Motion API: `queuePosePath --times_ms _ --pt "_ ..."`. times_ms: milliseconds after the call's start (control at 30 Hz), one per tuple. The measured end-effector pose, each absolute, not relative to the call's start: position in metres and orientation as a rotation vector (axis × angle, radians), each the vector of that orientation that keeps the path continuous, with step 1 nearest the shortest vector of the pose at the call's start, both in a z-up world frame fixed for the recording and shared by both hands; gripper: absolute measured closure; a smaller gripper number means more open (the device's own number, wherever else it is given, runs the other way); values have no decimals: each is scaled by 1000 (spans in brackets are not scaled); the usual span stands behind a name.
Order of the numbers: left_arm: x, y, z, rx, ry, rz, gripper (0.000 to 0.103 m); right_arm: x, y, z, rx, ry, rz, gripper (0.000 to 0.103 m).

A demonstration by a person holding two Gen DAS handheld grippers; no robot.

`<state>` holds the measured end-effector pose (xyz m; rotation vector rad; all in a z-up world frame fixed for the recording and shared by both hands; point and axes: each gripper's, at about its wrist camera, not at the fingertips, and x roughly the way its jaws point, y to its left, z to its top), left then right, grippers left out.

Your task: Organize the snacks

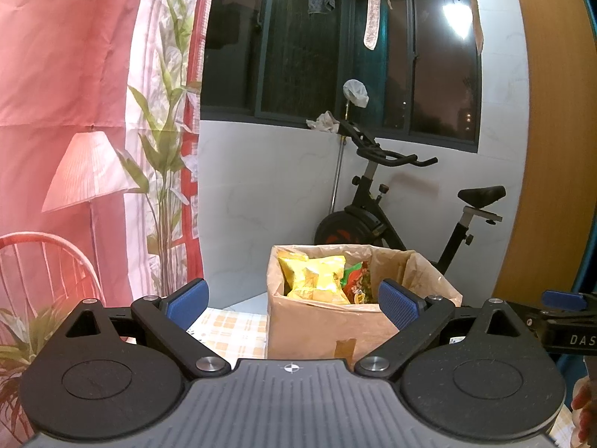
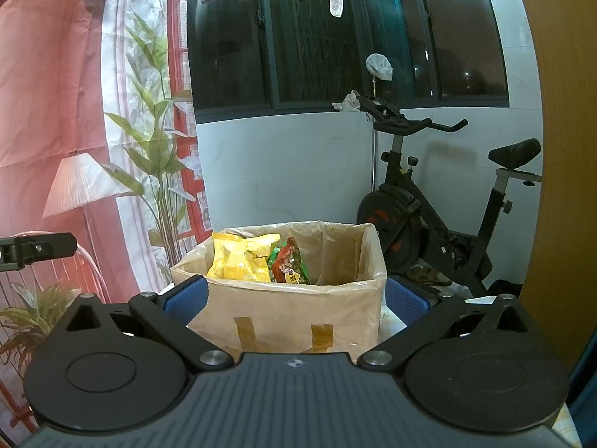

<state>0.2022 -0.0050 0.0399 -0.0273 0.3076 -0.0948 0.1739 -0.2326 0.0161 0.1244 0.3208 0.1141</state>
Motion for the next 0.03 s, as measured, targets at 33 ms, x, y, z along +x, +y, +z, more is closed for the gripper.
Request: queuePosePath --times_ms 33 --pt "203 -5 40 -29 310 -91 4 174 -233 15 123 321 114 0"
